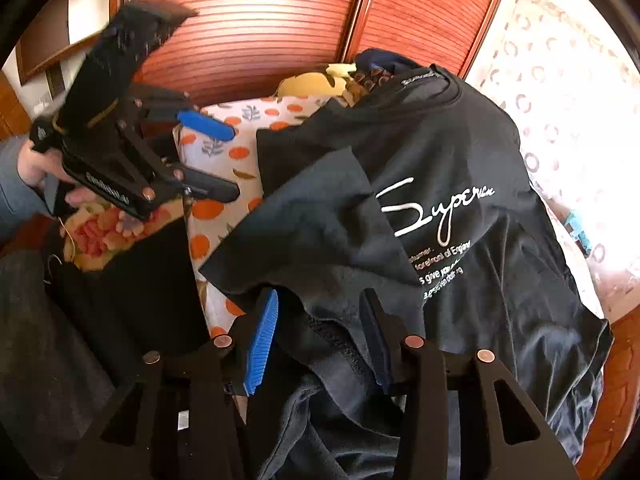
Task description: Fold small clothes
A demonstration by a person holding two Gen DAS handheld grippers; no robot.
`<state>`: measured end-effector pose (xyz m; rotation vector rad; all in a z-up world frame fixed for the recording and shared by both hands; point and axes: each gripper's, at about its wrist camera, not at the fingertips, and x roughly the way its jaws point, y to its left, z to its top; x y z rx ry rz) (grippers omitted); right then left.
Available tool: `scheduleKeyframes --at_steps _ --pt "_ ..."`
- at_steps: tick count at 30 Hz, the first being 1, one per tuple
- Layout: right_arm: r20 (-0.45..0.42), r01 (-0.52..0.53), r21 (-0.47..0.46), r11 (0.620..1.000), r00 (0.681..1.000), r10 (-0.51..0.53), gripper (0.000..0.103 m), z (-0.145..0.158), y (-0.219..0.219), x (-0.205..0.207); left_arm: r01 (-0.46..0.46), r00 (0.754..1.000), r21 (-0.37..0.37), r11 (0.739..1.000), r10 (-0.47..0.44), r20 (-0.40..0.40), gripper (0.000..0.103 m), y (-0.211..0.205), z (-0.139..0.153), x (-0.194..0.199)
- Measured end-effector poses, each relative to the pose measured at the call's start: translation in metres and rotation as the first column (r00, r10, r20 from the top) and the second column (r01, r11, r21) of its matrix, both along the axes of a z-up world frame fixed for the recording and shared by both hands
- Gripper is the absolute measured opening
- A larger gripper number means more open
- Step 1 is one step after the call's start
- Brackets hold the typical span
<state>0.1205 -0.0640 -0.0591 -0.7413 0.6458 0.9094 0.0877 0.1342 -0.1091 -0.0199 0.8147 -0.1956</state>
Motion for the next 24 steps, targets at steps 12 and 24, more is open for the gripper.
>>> scheduleKeyframes --at_steps 12,24 --pt "-0.030 0.127 0.216 0.968 0.992 -0.123 0.001 0.054 0.005 0.064 0.010 1.000 0.008 1.000 -0.010 0.012 0.083 -0.004 0.007 0.007" --pt "-0.155 0.454 0.205 0.867 0.890 -0.430 0.032 0.033 -0.037 0.151 0.124 0.991 0.011 0.992 -0.124 0.049 0.083 -0.046 0.026 0.043"
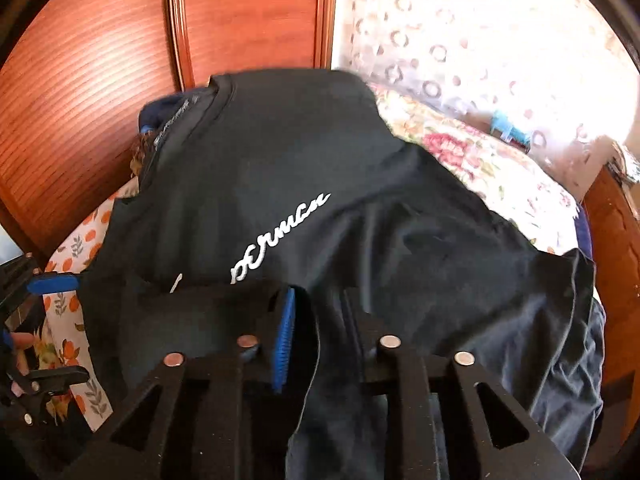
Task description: Fold small clothes
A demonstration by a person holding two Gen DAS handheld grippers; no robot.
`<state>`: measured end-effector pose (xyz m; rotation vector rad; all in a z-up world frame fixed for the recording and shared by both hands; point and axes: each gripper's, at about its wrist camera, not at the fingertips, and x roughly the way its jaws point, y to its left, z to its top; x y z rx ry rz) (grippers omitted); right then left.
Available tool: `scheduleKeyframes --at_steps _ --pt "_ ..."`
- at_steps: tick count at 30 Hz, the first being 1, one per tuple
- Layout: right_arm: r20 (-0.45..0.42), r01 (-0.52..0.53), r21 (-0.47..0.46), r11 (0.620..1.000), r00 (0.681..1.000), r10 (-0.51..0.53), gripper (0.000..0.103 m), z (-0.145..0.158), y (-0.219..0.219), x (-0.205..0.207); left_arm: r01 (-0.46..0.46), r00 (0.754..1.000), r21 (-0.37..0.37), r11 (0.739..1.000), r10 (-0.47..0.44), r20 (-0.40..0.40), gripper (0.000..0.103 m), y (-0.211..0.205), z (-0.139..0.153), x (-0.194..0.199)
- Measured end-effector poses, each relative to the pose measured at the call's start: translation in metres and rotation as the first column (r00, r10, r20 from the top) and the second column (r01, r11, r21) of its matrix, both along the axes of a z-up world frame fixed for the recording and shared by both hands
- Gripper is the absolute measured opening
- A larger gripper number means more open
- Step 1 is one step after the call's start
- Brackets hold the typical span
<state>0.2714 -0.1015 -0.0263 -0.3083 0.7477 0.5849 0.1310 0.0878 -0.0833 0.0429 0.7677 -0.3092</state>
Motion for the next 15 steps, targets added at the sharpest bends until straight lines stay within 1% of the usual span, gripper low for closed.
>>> scheduleKeyframes --at_steps 3,7,9,11,13,14,15 --pt "-0.004 0.000 0.028 1.000 1.000 0.000 0.037 0.002 -0.023 -0.016 0.011 1.000 0.039 0.999 -0.011 -0.008 0.083 -0.009 0.000 0.015" --pt "-0.050 -0.072 0.030 0.997 0.996 0.073 0.037 -0.003 -0.036 -0.041 0.013 1.000 0.080 0.997 -0.012 -0.017 0.083 -0.012 -0.001 0.025" --pt "-0.066 -0.122 0.026 0.992 0.990 0.123 0.037 -0.008 -0.040 -0.057 0.011 1.000 0.081 0.997 -0.010 -0.015 0.083 -0.011 0.001 0.026" --pt "-0.073 -0.160 0.014 0.987 0.984 0.161 0.037 -0.013 -0.045 -0.063 0.006 1.000 0.079 0.997 -0.006 -0.006 0.083 -0.008 0.004 0.027" --pt "-0.092 -0.181 0.013 0.983 0.979 0.181 0.037 -0.020 -0.048 -0.064 0.017 1.000 0.059 0.998 -0.017 -0.001 0.083 -0.004 0.007 0.029" --pt "-0.104 -0.187 0.021 0.982 0.977 0.188 0.037 -0.023 -0.050 -0.063 0.027 1.000 0.047 0.999 -0.027 -0.002 0.081 -0.003 0.009 0.031" --pt "-0.111 -0.185 0.027 0.982 0.976 0.187 0.037 -0.025 -0.051 -0.062 0.038 0.999 0.041 0.998 -0.038 -0.001 0.072 -0.004 0.011 0.032"
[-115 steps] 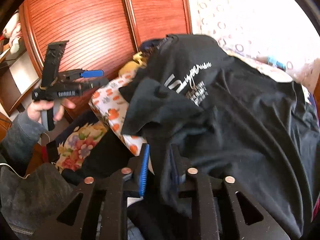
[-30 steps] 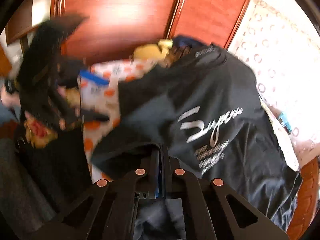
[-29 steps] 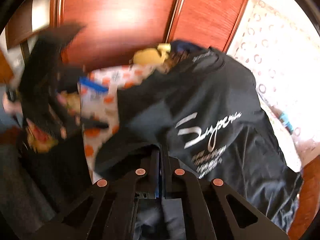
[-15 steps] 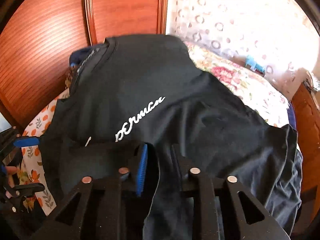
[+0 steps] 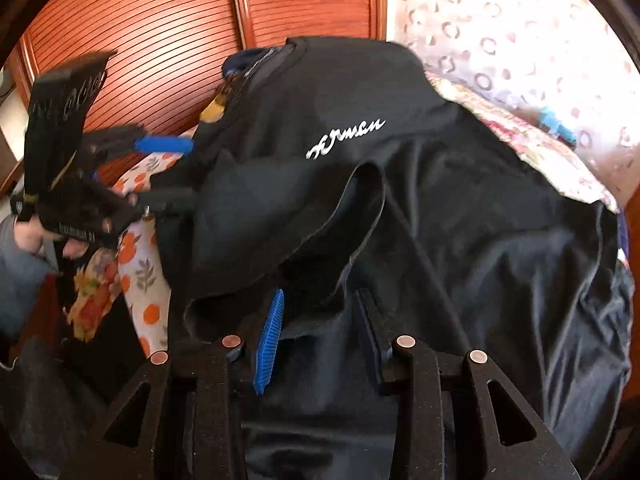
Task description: Fold small clothes
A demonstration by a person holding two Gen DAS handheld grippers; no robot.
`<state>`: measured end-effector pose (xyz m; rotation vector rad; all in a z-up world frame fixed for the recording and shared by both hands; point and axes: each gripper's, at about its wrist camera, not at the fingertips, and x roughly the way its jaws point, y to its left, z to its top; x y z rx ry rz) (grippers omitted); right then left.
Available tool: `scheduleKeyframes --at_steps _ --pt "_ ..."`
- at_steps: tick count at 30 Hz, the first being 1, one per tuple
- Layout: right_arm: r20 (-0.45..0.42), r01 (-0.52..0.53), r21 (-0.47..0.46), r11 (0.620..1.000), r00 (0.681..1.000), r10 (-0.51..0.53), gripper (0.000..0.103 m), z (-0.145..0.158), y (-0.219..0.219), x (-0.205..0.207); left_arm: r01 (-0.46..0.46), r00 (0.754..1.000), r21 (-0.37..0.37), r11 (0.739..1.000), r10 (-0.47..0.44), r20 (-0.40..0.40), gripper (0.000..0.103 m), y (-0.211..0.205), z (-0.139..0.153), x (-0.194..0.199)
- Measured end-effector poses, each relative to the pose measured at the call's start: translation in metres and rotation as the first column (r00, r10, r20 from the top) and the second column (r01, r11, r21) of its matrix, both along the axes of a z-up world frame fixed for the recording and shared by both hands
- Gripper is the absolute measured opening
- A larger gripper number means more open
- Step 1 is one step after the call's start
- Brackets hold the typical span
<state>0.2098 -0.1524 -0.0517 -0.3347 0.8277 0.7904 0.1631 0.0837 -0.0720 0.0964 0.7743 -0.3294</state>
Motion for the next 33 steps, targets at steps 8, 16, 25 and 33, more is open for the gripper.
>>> scheduleKeyframes --at_steps 8,16,25,33 --pt "-0.074 0.016 0.064 0.998 0.997 -0.011 0.012 -0.010 -0.002 0.021 0.146 0.989 0.015 0.989 -0.147 0.004 0.053 -0.035 0.010 0.010" --pt "-0.017 0.086 0.187 0.979 0.996 -0.084 0.004 0.005 -0.023 0.030 0.192 0.981 0.116 0.974 -0.191 -0.023 0.005 -0.044 0.003 0.032" --pt "0.097 0.213 0.270 0.939 0.964 -0.247 0.004 0.008 -0.036 0.026 0.054 0.994 -0.086 0.995 -0.046 0.094 0.003 -0.003 0.035 0.060" --pt "0.128 0.386 0.122 0.914 0.907 -0.400 0.033 -0.018 -0.032 0.037 -0.067 0.997 -0.074 0.995 0.069 0.018 0.054 0.001 0.011 0.080"
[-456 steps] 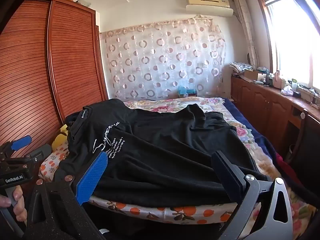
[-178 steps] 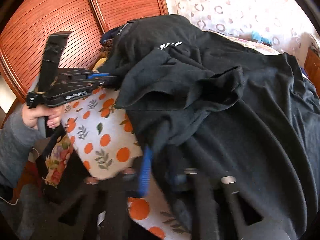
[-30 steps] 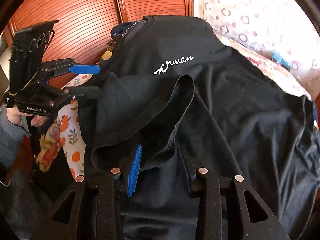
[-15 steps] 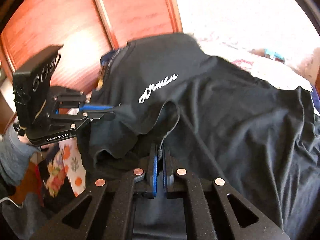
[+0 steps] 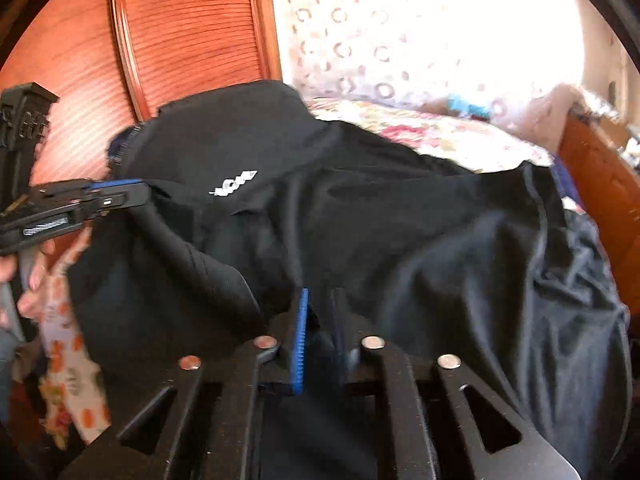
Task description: Fold small clothes
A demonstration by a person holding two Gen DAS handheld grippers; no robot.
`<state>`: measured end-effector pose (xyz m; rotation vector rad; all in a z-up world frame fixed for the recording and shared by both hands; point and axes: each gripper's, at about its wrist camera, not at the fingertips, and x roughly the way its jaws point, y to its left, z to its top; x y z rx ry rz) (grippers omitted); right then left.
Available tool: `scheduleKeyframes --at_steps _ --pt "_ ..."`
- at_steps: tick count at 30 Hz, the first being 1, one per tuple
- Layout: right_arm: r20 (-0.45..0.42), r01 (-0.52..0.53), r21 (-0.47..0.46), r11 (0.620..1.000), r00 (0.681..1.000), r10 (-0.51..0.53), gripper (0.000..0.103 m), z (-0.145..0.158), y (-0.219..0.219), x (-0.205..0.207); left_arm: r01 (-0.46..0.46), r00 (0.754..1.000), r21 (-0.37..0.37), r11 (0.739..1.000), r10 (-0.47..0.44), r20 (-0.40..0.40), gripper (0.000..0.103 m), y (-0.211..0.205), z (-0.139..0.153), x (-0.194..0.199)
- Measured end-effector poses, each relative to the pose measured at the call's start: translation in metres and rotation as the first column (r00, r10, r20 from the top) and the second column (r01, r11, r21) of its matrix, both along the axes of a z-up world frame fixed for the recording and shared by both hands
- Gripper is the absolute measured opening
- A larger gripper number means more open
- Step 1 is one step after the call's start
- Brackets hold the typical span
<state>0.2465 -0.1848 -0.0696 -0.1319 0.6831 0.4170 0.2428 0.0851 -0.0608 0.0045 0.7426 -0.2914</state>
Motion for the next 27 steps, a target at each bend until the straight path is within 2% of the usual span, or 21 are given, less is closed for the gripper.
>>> scheduleKeyframes --at_steps 1,3,4,7,11,14,18,22,23,24,25,26,27 --pt "0.004 0.001 0.000 1.000 1.000 -0.001 0.044 0.000 -0.002 -0.001 -0.005 1.000 -0.002 1.000 0.005 0.018 0.056 0.001 0.003 -0.004" --pt "0.001 -0.015 0.015 1.000 1.000 0.015 0.045 0.004 -0.004 -0.007 0.001 0.999 -0.009 1.000 0.000 0.042 0.073 0.005 0.011 -0.012" --pt "-0.004 -0.034 0.025 0.999 0.999 0.034 0.045 0.006 -0.005 -0.011 0.002 0.999 -0.009 1.000 -0.002 0.048 0.076 0.009 0.014 -0.016" --pt "-0.045 -0.090 0.053 0.994 0.995 0.093 0.045 0.013 -0.007 -0.028 0.003 1.000 0.014 1.000 -0.003 0.030 0.076 0.015 0.014 -0.027" --pt "-0.146 -0.167 0.122 0.978 0.972 0.184 0.045 0.005 -0.002 -0.047 0.005 1.000 0.051 0.999 -0.004 -0.028 0.076 0.022 -0.004 -0.047" --pt "-0.165 -0.194 0.124 0.973 0.963 0.213 0.045 -0.002 0.007 -0.064 -0.020 0.998 0.086 0.996 0.025 -0.054 0.076 0.032 -0.022 -0.064" --pt "-0.212 -0.229 0.120 0.966 0.945 0.251 0.045 -0.013 0.017 -0.083 -0.069 0.993 0.092 0.993 0.077 -0.087 0.076 0.051 -0.040 -0.072" --pt "-0.225 -0.240 0.101 0.965 0.940 0.257 0.045 -0.020 0.024 -0.096 -0.060 0.991 0.088 0.994 0.070 -0.116 0.076 0.060 -0.053 -0.070" --pt "-0.219 -0.239 0.096 0.966 0.942 0.254 0.045 -0.020 0.024 -0.098 -0.043 0.992 0.090 0.995 0.053 -0.113 0.073 0.060 -0.054 -0.071" --pt "-0.215 -0.236 0.093 0.967 0.944 0.251 0.045 -0.021 0.024 -0.100 -0.015 0.995 0.080 0.997 0.022 -0.094 0.063 0.059 -0.054 -0.072" --pt "-0.214 -0.232 0.093 0.968 0.945 0.247 0.045 -0.020 0.027 -0.095 0.002 0.995 0.070 0.998 0.004 -0.095 0.059 0.058 -0.055 -0.071" --pt "-0.209 -0.229 0.093 0.969 0.947 0.244 0.043 -0.020 0.027 -0.096 0.008 0.995 0.063 0.998 -0.002 -0.095 0.049 0.058 -0.054 -0.072" --pt "-0.211 -0.233 0.096 0.968 0.945 0.249 0.024 -0.021 0.027 -0.095 0.018 0.996 0.061 0.998 -0.012 -0.093 0.030 0.056 -0.053 -0.073"
